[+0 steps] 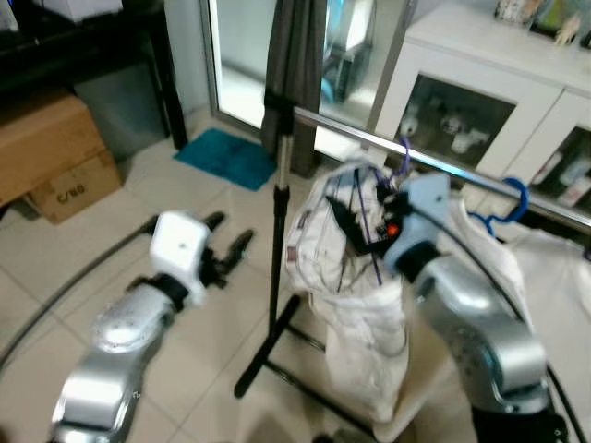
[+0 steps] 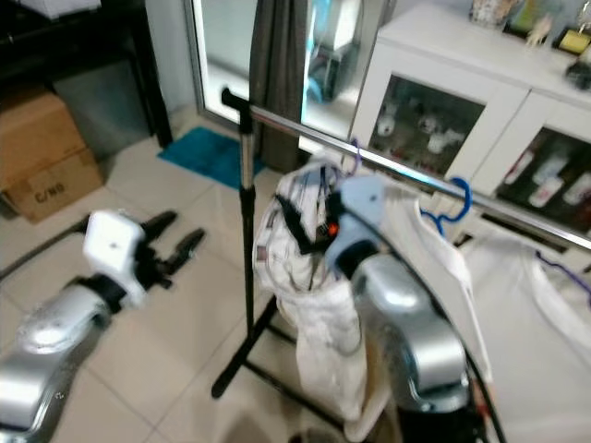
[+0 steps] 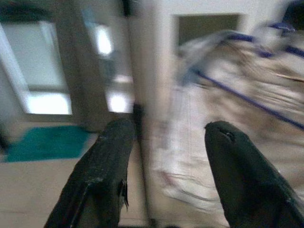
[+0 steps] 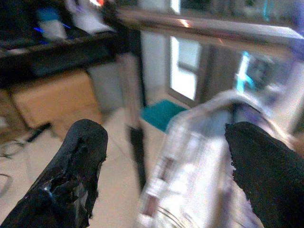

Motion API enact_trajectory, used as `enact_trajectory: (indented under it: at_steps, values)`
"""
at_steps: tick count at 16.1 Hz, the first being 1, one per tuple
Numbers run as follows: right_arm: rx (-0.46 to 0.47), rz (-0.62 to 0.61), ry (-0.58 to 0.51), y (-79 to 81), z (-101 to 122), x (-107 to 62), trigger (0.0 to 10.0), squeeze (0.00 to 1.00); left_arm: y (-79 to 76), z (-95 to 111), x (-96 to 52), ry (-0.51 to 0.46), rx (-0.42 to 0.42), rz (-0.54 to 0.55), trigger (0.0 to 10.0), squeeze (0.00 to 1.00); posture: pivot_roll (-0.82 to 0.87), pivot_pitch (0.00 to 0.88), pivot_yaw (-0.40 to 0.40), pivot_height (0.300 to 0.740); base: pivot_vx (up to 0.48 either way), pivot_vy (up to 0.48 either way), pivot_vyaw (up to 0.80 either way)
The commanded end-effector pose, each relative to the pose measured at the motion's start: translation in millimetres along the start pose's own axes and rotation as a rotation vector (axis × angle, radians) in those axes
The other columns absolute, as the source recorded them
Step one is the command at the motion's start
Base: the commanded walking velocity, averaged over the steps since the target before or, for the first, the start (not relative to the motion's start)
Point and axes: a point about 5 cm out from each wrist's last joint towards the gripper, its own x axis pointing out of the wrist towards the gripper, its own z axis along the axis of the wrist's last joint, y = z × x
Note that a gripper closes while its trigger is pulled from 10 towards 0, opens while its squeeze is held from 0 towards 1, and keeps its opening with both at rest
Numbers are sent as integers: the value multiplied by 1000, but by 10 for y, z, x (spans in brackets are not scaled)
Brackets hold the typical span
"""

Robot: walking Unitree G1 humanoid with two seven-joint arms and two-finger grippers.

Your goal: Hang hanger

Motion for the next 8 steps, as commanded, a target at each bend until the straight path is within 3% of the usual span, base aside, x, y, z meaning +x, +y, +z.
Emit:
enact_trajectory:
  at_steps: [1, 6, 8]
  values:
    - [-2, -35, -7, -37, 35, -3, 10000, 0, -12, 3, -39, 12, 3, -45, 10000, 0, -3, 29, -68, 740, 0, 0, 0]
    - [-33, -19, 48, -82, 62, -29, 10000, 0, -48, -28, -73, 47, 5, -155, 10000, 0, -1, 29, -67, 740, 0, 0, 0]
    - [20, -89, 90, -109, 36, 28, 10000, 0, -85, 6, -83, 43, 16, -265, 10000, 0, -4, 25, -66, 740, 0, 0, 0]
